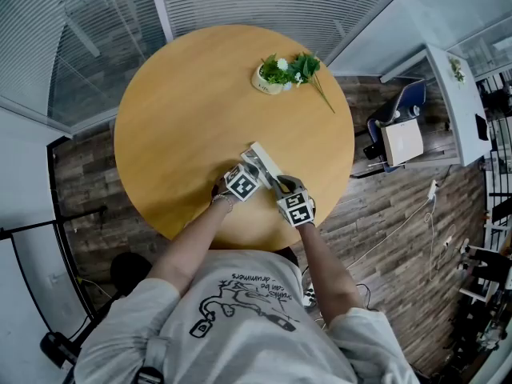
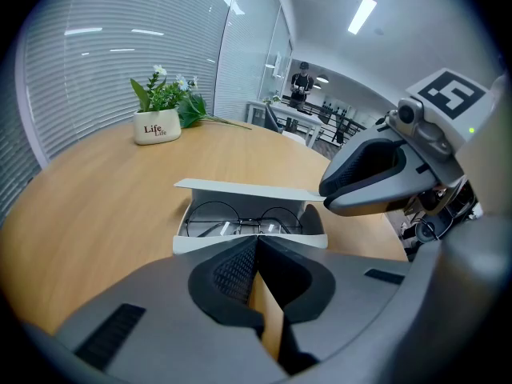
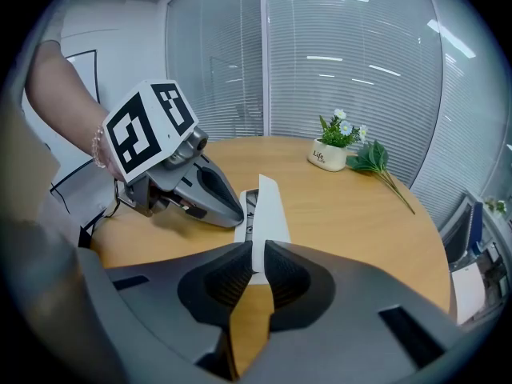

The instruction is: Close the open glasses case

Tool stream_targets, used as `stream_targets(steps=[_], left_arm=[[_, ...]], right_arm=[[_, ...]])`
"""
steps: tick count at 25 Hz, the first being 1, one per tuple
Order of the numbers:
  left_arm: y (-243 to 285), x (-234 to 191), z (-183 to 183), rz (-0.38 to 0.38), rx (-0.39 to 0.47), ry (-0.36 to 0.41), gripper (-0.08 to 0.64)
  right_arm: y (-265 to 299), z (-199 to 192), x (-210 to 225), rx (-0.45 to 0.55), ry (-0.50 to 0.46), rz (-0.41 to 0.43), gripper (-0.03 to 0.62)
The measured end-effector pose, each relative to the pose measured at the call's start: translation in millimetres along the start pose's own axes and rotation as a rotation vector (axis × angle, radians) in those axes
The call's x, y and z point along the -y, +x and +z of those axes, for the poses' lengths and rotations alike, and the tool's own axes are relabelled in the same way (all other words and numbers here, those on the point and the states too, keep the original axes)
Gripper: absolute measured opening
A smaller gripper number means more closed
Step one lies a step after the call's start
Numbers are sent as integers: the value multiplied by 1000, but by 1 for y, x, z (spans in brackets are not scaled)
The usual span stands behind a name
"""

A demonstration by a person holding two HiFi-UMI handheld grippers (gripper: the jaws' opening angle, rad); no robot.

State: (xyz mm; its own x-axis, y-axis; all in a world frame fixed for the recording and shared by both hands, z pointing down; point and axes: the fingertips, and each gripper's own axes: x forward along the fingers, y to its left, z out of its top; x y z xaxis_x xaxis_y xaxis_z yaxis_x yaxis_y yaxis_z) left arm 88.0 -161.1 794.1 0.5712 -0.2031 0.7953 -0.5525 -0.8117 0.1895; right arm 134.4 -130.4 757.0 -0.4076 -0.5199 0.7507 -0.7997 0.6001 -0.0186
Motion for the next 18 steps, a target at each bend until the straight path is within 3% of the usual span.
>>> stream_targets(steps=[18], left_arm=[[-2, 0, 3, 4, 1, 6, 18]], right_arm=[[2, -3, -7, -10, -53, -34, 57]])
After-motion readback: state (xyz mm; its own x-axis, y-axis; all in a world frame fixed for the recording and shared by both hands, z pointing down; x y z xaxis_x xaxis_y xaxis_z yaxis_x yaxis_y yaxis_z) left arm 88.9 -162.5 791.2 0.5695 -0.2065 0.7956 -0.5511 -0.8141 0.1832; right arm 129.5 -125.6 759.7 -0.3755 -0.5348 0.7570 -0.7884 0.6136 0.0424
